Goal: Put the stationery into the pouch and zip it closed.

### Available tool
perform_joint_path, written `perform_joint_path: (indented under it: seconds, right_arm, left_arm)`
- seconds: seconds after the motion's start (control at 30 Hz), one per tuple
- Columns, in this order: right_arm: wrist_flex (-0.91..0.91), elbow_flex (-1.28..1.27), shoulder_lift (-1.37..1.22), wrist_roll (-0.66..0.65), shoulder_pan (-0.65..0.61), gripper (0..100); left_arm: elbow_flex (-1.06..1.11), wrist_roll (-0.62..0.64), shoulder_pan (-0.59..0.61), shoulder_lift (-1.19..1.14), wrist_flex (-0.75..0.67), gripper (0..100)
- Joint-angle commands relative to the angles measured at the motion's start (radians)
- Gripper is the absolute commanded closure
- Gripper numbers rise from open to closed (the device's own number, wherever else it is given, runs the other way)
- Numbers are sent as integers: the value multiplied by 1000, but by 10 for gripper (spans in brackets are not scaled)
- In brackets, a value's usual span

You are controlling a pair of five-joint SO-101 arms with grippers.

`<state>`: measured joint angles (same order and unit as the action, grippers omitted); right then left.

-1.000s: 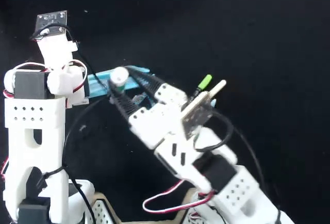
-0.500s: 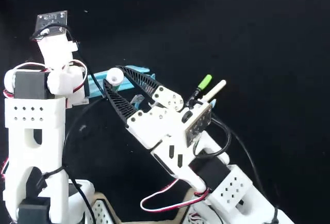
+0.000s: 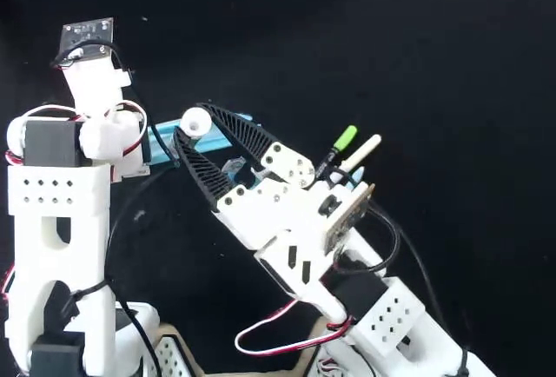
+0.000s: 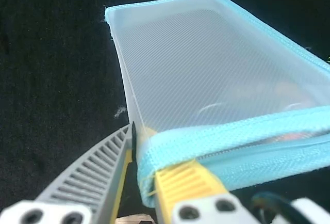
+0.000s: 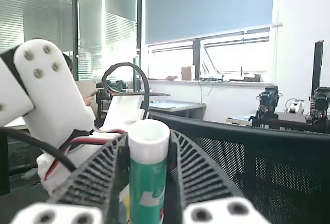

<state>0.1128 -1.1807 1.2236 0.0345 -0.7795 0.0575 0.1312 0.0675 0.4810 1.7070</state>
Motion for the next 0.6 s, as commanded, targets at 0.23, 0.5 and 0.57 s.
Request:
perform_joint_path:
  seconds: [0.23, 0.5, 0.57]
  right_arm:
    - [140, -5, -223, -34, 129, 988]
    - [232, -7, -395, -37, 127, 987]
    - [198, -18, -389, -37, 126, 986]
  left_arm:
    - [13, 3, -4, -5, -8, 970]
    - [13, 3, -4, -5, -8, 970]
    - [13, 3, -4, -5, -9, 970]
